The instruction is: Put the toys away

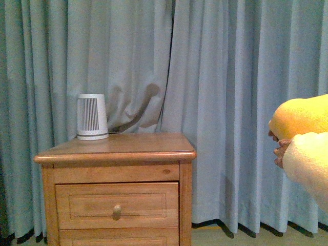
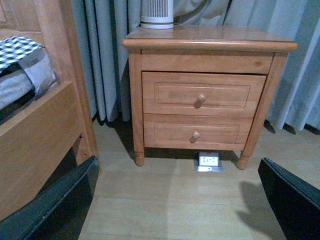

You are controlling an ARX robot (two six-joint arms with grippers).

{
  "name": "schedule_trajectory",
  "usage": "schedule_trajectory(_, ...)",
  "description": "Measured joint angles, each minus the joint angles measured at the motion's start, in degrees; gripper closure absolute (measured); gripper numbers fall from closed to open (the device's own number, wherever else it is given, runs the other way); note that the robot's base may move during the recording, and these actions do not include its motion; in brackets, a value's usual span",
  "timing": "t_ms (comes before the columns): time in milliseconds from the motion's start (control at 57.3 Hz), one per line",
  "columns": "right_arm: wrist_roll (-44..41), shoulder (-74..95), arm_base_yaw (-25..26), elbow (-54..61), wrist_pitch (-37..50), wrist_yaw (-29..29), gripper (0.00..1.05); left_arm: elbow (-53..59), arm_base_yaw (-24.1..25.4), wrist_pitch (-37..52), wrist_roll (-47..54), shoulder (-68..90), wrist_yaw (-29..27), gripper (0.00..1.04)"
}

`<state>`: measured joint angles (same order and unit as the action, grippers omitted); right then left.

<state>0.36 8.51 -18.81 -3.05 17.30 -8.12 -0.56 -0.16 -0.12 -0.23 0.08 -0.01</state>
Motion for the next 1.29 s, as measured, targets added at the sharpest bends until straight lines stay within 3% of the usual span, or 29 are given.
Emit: schedule_trajectory(1292,-0.02,0.0,-0.04,0.07,0.0,-0.04,0.85,0.0,0.02,-0.02,0.0,-0.02,-0.02,0.06)
